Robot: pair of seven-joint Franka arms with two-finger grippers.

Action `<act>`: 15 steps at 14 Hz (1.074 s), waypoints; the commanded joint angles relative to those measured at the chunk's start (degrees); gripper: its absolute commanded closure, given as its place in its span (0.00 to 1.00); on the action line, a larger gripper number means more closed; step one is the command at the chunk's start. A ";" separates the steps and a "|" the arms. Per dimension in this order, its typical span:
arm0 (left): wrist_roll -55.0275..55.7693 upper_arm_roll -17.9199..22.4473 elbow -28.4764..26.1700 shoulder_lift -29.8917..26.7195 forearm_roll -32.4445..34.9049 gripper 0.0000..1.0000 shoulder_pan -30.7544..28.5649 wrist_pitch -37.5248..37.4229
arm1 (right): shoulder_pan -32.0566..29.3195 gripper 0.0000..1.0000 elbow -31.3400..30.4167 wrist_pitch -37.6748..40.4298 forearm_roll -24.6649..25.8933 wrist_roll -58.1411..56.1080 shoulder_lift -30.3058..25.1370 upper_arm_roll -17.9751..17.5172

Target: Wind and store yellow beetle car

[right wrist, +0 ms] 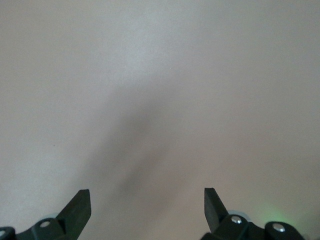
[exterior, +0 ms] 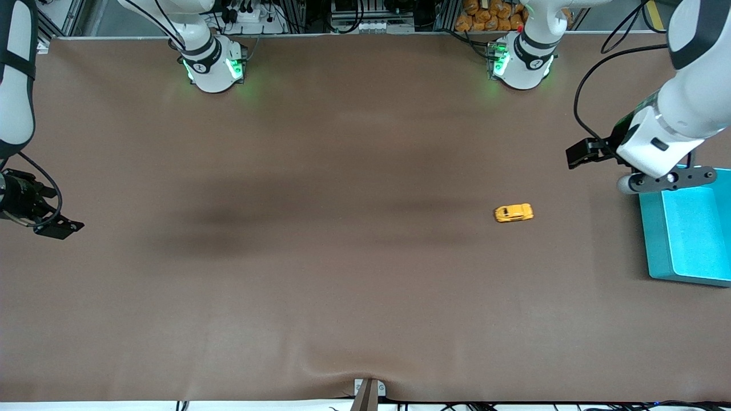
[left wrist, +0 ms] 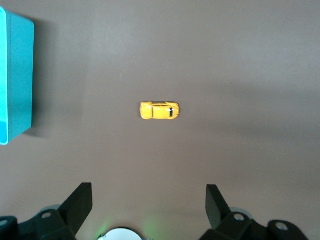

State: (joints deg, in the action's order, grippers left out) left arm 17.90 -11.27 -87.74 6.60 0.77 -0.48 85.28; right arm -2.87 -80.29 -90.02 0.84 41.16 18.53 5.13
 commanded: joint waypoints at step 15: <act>25.40 -0.07 -18.68 -0.27 3.27 0.00 -18.93 17.97 | 0.77 0.00 0.92 3.89 -4.00 -38.07 -10.61 -1.62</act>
State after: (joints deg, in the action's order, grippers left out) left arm 38.69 -10.57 -102.01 8.28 3.06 -17.67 98.83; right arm -1.86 -78.65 -86.67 -1.67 7.20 10.52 3.60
